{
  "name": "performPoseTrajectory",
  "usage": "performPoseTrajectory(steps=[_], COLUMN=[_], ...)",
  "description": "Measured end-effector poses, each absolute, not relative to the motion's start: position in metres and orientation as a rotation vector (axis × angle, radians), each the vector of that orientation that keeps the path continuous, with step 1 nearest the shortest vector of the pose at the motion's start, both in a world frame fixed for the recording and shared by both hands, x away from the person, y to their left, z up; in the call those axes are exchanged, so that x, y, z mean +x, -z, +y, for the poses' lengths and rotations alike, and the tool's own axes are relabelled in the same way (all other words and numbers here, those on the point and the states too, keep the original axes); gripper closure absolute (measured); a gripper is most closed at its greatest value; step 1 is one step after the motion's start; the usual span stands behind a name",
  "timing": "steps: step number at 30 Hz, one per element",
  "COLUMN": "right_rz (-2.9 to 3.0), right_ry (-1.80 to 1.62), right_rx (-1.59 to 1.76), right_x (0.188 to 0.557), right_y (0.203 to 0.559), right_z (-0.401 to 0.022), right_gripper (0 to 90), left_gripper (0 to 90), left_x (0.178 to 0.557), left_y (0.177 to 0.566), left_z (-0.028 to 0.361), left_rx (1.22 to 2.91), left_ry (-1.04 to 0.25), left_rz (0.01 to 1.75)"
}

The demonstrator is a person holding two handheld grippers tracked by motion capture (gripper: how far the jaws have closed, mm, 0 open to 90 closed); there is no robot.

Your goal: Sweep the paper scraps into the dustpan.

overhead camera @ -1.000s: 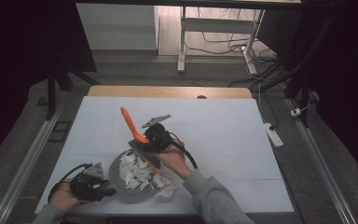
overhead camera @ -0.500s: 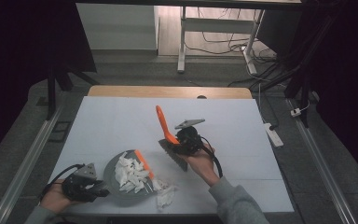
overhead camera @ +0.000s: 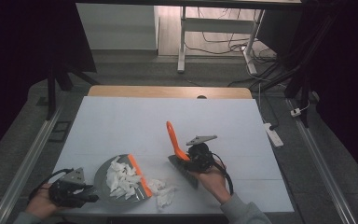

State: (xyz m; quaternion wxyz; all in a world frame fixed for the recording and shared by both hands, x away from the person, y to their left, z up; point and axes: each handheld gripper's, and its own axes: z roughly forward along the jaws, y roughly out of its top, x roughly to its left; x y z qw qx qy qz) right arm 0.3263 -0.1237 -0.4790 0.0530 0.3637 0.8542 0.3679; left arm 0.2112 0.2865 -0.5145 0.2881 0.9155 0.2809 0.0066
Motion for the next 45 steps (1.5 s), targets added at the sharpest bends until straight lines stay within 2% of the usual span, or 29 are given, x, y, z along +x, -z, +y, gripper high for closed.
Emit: performPoseTrajectory(steps=[5, 12, 24, 31, 38, 45], right_rz=[2.617, 2.65, 2.685, 2.671, 2.594, 2.532], right_ry=[-1.116, -1.094, -1.205, -1.371, -1.367, -1.298], right_rx=[1.127, 1.109, 1.085, 1.046, 1.023, 1.089], right_x=[0.313, 0.299, 0.302, 0.304, 0.313, 0.324], right_y=[0.48, 0.485, 0.491, 0.479, 0.463, 0.465], right_z=[-0.12, -0.094, -0.045, -0.017, -0.039, -0.069], right_gripper=[70.2, 70.3, 70.3, 70.3, 70.2, 70.2], left_gripper=[62.0, 61.9, 61.9, 61.8, 61.8, 61.7], left_x=[0.204, 0.203, 0.205, 0.207, 0.209, 0.21], left_y=[0.514, 0.513, 0.516, 0.516, 0.52, 0.52], left_z=[0.284, 0.273, 0.25, 0.246, 0.247, 0.245], left_rx=[2.462, 2.464, 2.456, 2.439, 2.394, 2.383], left_ry=[0.0, 0.011, 0.041, 0.044, 0.056, 0.049], left_rz=[0.701, 0.694, 0.734, 0.748, 0.79, 0.838])
